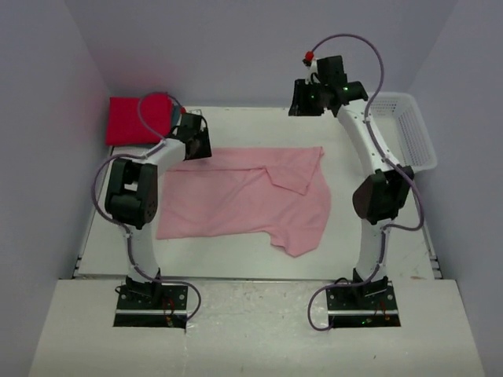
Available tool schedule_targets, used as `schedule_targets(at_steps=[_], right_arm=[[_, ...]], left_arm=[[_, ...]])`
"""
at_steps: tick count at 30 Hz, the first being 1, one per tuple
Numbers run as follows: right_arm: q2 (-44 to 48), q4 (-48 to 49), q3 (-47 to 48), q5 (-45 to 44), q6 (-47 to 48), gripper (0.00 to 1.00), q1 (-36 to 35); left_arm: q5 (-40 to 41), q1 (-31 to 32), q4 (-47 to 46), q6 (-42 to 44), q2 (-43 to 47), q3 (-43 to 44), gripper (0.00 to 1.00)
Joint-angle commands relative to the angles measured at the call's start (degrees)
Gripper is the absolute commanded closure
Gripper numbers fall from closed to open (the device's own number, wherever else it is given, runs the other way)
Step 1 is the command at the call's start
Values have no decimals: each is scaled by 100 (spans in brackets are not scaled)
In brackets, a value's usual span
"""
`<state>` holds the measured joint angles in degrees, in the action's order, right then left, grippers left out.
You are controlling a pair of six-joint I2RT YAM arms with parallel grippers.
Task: Fold and stack the t-shirts
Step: Fold the flattened tshirt in 1/3 of the way
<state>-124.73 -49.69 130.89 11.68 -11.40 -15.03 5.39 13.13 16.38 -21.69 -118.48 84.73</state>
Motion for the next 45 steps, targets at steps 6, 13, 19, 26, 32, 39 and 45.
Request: schedule_targets(at_steps=[6,13,19,26,32,39,45], right_arm=[[4340,479,-2698,-736,-494,19,-115],[6362,258,-4649,-1273,-706,18,-115],[7462,188,-5574,-1397,-706,17,-115],[7858,-40,-5785,-1458,-759,16,-115],[7981,-23,-5961,-1573,-776,15,-115],[8166,-32,-6023,-1538,-811,14,-115],[8289,-41,-6005,-1371,-794,13,-115]], left_arm=[[587,1295,-434,209,2985,-1045,25],[-1496,2526,-1047,253,3551,-2143,71],[-778,4100,-1532,87,3007,-2725,68],[67,5217,-2182,113,2566,-2795,67],[261,5859,-2289,130,2057,-2655,63],[797,6220,-2245,236,1415,-2382,60],[1069,6246,-2192,297,1125,-2268,59]])
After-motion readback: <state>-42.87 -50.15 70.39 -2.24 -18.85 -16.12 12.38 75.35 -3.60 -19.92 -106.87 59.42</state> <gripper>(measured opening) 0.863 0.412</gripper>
